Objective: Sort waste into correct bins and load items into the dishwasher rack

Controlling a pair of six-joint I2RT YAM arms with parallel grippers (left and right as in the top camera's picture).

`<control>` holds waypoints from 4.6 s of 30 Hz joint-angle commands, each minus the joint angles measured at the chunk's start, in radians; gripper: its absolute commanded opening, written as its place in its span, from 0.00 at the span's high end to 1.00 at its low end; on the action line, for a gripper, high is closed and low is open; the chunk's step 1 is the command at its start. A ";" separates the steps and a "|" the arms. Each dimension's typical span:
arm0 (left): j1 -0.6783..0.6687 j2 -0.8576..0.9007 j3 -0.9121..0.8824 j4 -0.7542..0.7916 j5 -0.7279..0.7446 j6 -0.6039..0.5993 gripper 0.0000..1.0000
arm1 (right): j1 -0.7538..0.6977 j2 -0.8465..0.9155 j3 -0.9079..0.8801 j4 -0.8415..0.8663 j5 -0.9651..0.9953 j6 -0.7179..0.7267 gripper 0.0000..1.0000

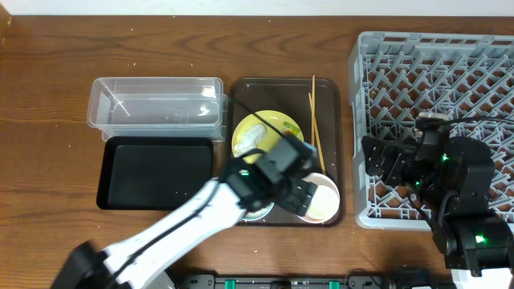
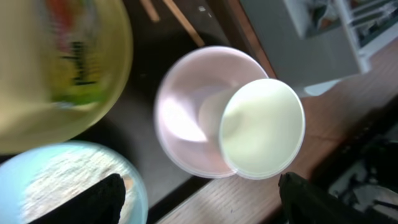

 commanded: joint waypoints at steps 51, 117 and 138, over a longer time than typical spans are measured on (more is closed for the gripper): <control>0.784 -0.305 0.014 0.094 1.342 0.004 0.73 | 0.338 0.257 0.018 0.866 -0.885 -0.018 0.55; 0.195 0.009 -0.013 -0.166 -0.066 0.092 0.40 | -0.425 0.183 0.143 -0.177 -0.523 -0.132 0.10; 0.079 0.280 -0.008 -0.049 -0.101 -0.088 0.94 | -0.425 0.185 0.143 -0.184 -0.511 -0.132 0.10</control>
